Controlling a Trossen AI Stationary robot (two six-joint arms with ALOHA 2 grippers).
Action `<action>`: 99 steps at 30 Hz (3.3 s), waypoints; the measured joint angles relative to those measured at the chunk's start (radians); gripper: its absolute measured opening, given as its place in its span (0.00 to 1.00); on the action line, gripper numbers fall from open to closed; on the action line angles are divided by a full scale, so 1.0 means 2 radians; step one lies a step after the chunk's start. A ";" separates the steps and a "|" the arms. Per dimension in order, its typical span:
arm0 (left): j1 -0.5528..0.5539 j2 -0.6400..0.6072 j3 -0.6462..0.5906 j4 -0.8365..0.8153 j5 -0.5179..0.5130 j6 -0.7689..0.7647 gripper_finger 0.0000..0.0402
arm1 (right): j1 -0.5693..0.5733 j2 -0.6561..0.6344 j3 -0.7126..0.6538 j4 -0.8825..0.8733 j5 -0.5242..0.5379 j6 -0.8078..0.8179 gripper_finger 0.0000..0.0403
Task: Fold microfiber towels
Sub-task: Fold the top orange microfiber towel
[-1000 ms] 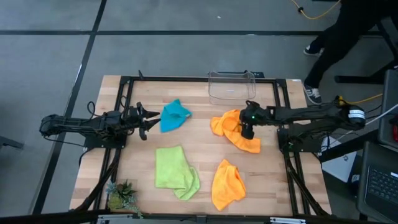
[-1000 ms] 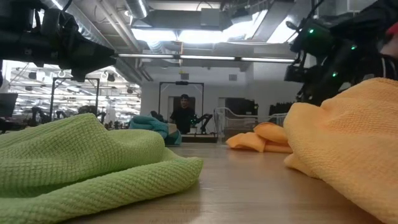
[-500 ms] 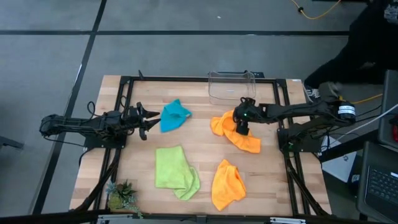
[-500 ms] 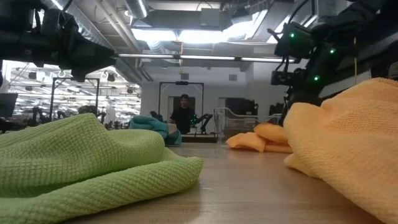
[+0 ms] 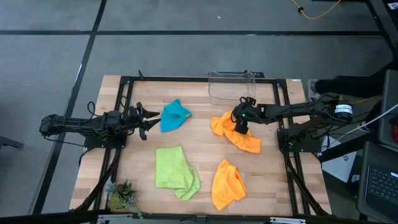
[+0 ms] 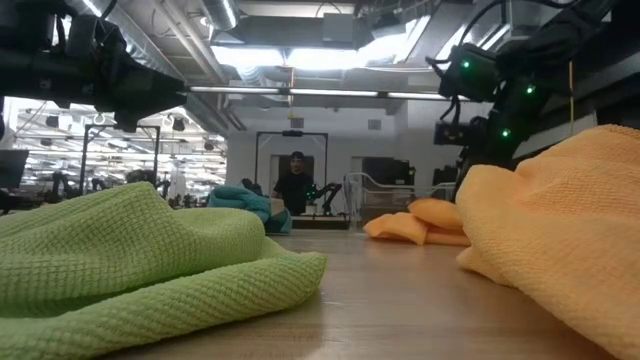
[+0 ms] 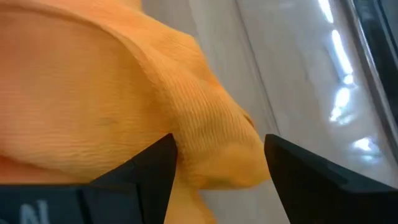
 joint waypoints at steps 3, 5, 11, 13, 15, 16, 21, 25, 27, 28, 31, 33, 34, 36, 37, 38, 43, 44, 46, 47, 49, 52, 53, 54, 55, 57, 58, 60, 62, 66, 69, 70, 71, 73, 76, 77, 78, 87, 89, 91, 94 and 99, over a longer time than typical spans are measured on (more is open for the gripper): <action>0.000 0.000 0.000 0.000 0.000 0.000 0.38 | 0.000 0.008 0.000 0.006 0.004 -0.006 0.60; 0.000 0.000 0.000 0.000 0.000 0.000 0.38 | 0.000 0.011 0.000 0.006 0.012 -0.016 0.60; 0.000 0.000 0.000 0.000 0.000 -0.001 0.38 | 0.000 0.011 0.000 0.006 0.020 -0.041 0.47; 0.000 0.000 0.000 0.000 0.000 -0.009 0.38 | 0.000 0.011 0.000 0.006 0.017 -0.041 0.41; 0.000 0.000 0.000 -0.001 0.000 -0.033 0.38 | 0.000 0.011 0.000 0.006 0.004 -0.042 0.33; 0.000 0.000 0.000 0.000 0.000 -0.047 0.38 | 0.000 0.011 0.000 0.006 -0.004 -0.041 0.29; 0.000 0.000 0.000 0.005 -0.006 -0.044 0.38 | 0.004 0.011 0.018 -0.019 -0.023 -0.035 0.04; 0.000 0.000 0.000 0.053 -0.023 -0.004 0.38 | 0.017 0.006 0.063 -0.049 -0.023 -0.010 0.02; 0.000 0.000 0.000 0.080 -0.023 0.013 0.38 | 0.029 0.005 0.091 -0.050 -0.023 0.007 0.01; 0.000 0.000 0.000 0.097 -0.027 0.018 0.38 | 0.036 0.005 0.105 -0.050 -0.023 0.015 0.01; 0.000 0.000 0.000 0.144 -0.030 0.021 0.38 | 0.057 0.005 0.150 -0.051 -0.024 0.029 0.01; 0.000 0.000 0.005 0.146 -0.015 0.022 0.38 | 0.070 0.005 0.182 -0.051 -0.024 0.030 0.01; 0.000 0.000 0.014 0.133 -0.008 0.019 0.38 | 0.075 0.005 0.199 -0.051 -0.024 0.028 0.01; -0.002 0.007 0.039 0.100 -0.005 0.010 0.38 | 0.084 0.005 0.232 -0.050 -0.024 0.014 0.01; -0.003 0.018 0.057 0.079 -0.006 0.007 0.38 | 0.087 0.007 0.249 -0.050 -0.024 0.001 0.01; -0.004 0.031 0.076 0.057 -0.009 0.005 0.38 | 0.088 0.007 0.264 -0.050 -0.024 -0.009 0.00; -0.014 0.139 0.188 -0.015 -0.013 0.005 0.38 | 0.087 0.011 0.342 -0.064 -0.019 -0.009 0.00; -0.015 0.166 0.206 -0.020 -0.020 0.005 0.38 | 0.087 0.011 0.357 -0.073 -0.020 -0.010 0.00; -0.016 0.218 0.239 -0.020 -0.033 0.019 0.38 | 0.087 0.011 0.385 -0.095 -0.024 -0.017 0.00; -0.016 0.243 0.253 -0.019 -0.037 0.027 0.38 | 0.089 0.011 0.398 -0.111 -0.036 -0.025 0.00; -0.016 0.290 0.278 -0.019 -0.037 0.038 0.38 | 0.094 0.010 0.416 -0.126 -0.060 -0.034 0.00; -0.016 0.361 0.311 -0.016 -0.018 0.043 0.38 | 0.103 0.010 0.425 -0.124 -0.073 -0.037 0.00; -0.016 0.382 0.321 -0.009 -0.006 0.045 0.38 | 0.106 0.011 0.426 -0.123 -0.066 -0.037 0.00; -0.018 0.402 0.330 0.002 0.006 0.052 0.38 | 0.108 0.011 0.426 -0.120 -0.053 -0.036 0.00; -0.021 0.421 0.340 0.021 0.017 0.061 0.38 | 0.111 0.011 0.426 -0.118 -0.039 -0.036 0.00; -0.028 0.453 0.360 0.052 0.029 0.083 0.38 | 0.113 0.011 0.426 -0.119 -0.011 -0.026 0.00; -0.032 0.467 0.371 0.060 0.030 0.094 0.38 | 0.114 0.014 0.426 -0.118 -0.002 -0.021 0.00; -0.036 0.496 0.392 0.060 0.031 0.109 0.38 | 0.116 0.017 0.427 -0.118 0.000 -0.014 0.00; -0.036 0.526 0.409 0.057 0.031 0.112 0.38 | 0.119 0.020 0.427 -0.109 -0.034 -0.018 0.00; -0.036 0.580 0.433 0.062 0.027 0.109 0.38 | 0.132 0.020 0.427 -0.099 -0.068 -0.016 0.00; -0.036 0.606 0.448 0.065 -0.009 0.109 0.38 | 0.144 0.020 0.427 -0.109 -0.081 -0.013 0.00; -0.036 0.611 0.449 0.063 -0.025 0.110 0.38 | 0.148 0.018 0.426 -0.112 -0.093 -0.013 0.00; -0.036 0.614 0.450 0.057 -0.042 0.111 0.38 | 0.154 0.016 0.426 -0.116 -0.105 -0.012 0.00; -0.036 0.619 0.450 0.042 -0.072 0.116 0.38 | 0.167 0.007 0.426 -0.127 -0.113 -0.010 0.00; -0.037 0.620 0.450 0.024 -0.092 0.118 0.38 | 0.188 -0.004 0.426 -0.155 -0.088 0.001 0.00; -0.039 0.620 0.450 0.022 -0.094 0.118 0.38 | 0.194 -0.007 0.426 -0.166 -0.080 0.003 0.00; -0.041 0.619 0.450 0.021 -0.095 0.119 0.38 | 0.199 -0.010 0.427 -0.176 -0.076 0.003 0.00; -0.065 0.607 0.451 0.037 -0.096 0.180 0.38 | 0.231 -0.016 0.427 -0.229 -0.075 0.011 0.00; -0.065 0.608 0.451 0.040 -0.096 0.185 0.38 | 0.235 -0.016 0.427 -0.229 -0.075 0.000 0.00; -0.063 0.612 0.451 0.040 -0.093 0.179 0.38 | 0.238 -0.016 0.427 -0.228 -0.076 -0.008 0.00; -0.060 0.613 0.450 0.049 -0.040 0.167 0.38 | 0.238 -0.016 0.427 -0.226 -0.076 -0.013 0.00; -0.062 0.614 0.450 0.076 0.022 0.159 0.38 | 0.238 -0.014 0.426 -0.231 -0.084 -0.034 0.00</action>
